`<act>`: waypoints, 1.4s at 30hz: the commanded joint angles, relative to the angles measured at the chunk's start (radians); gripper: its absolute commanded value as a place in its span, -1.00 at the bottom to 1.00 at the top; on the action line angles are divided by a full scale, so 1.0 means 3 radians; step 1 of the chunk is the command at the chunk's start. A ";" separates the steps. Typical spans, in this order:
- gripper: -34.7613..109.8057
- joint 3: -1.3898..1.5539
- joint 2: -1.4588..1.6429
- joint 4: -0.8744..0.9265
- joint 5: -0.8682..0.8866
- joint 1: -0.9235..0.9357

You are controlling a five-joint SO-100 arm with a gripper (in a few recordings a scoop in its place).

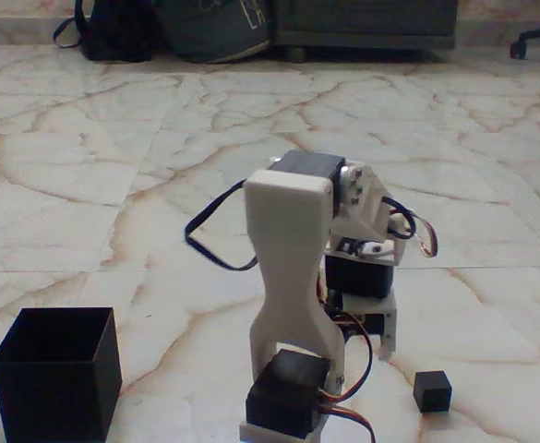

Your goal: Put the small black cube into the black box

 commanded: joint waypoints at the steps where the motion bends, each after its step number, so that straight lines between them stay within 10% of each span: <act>1: -0.41 -0.0327 -0.0138 0.0000 -0.0072 0.0123; 17: -0.40 -0.2234 -0.1703 0.0153 -0.0654 0.0839; 42: -0.47 -0.2250 -0.2592 -0.0547 -0.0312 0.0859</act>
